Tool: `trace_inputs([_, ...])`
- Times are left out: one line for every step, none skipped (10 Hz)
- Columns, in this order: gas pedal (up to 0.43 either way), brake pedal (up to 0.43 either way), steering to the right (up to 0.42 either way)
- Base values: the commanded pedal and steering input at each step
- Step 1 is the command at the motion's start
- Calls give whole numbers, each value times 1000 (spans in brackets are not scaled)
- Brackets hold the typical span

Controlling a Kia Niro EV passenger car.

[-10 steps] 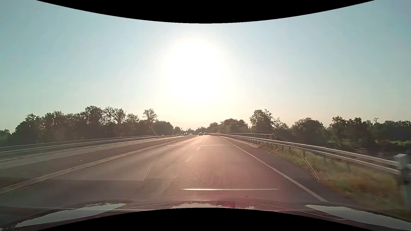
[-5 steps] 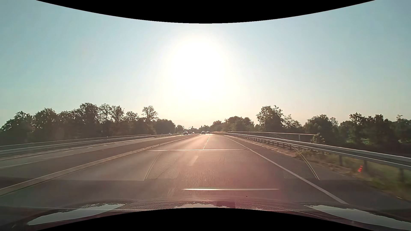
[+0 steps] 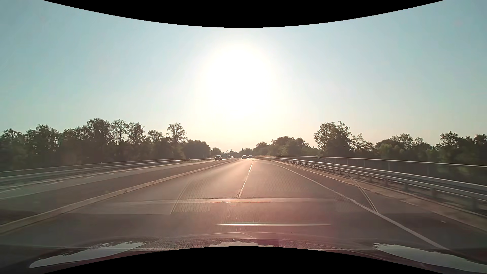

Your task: Follow the waypoints while adhering to traffic rules and regulations

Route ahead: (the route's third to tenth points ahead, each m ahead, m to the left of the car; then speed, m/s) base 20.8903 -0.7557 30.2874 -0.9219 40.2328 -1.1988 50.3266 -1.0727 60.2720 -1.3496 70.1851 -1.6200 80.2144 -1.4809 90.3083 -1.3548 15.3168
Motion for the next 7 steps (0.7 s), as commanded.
trace_inputs([209, 0, -10])
trace_inputs([209, 0, -9])
trace_inputs([209, 0, -10])
trace_inputs([209, 0, -8])
trace_inputs([209, 0, -8])
trace_inputs([220, 0, -6])
trace_inputs([220, 0, -4])
